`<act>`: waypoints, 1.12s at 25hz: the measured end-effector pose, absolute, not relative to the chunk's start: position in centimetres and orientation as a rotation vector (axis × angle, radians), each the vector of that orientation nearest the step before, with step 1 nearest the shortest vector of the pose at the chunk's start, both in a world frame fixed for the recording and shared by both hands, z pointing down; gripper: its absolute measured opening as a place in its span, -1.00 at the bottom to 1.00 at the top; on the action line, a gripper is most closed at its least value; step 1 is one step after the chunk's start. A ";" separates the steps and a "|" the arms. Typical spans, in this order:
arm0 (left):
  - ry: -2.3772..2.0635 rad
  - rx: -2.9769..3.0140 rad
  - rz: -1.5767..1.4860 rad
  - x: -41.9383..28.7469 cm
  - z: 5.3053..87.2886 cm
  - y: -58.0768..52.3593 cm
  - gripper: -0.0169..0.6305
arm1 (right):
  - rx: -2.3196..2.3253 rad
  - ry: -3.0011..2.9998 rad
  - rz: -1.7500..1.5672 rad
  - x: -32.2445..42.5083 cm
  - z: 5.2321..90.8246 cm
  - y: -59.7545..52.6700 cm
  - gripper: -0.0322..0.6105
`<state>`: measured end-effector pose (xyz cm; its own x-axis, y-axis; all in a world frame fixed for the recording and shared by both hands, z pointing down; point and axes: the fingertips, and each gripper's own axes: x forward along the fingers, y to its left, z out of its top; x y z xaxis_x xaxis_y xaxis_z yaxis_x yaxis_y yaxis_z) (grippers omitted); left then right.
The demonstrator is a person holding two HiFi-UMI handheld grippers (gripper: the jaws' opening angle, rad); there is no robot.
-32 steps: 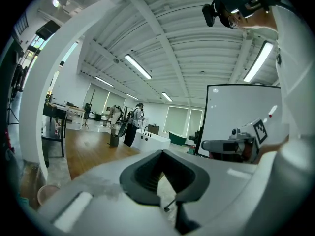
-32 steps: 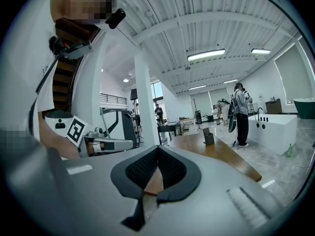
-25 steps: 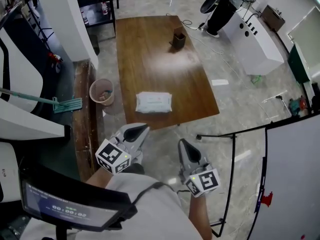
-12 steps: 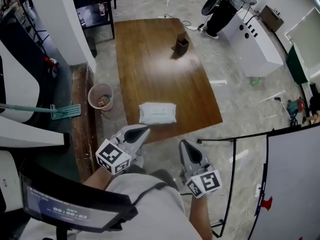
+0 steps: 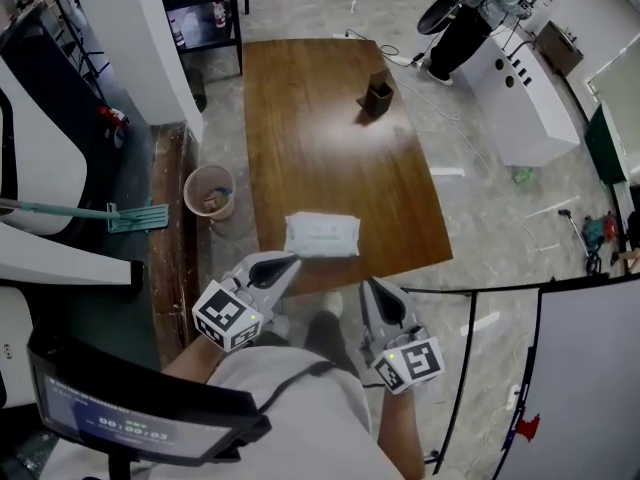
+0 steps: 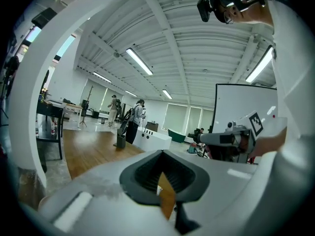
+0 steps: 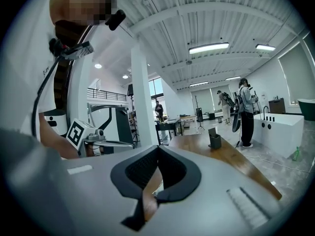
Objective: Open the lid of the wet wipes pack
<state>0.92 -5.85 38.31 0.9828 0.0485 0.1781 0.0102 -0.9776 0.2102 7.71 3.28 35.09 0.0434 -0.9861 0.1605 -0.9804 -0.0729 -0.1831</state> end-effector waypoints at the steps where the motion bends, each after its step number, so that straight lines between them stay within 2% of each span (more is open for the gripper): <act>1: 0.021 2.923 0.272 1.0 38.5 -6.2 -0.93 | -2.237 2.144 -0.377 7.9 35.2 2.8 -0.87; 17: -0.227 2.937 0.433 5.7 43.8 -8.8 -0.93 | -2.059 2.665 -0.326 12.4 41.3 -4.9 -0.87; 28: -0.309 2.895 0.502 7.8 47.5 -8.6 -0.93 | -1.944 2.858 -0.420 13.4 46.2 -6.8 -0.87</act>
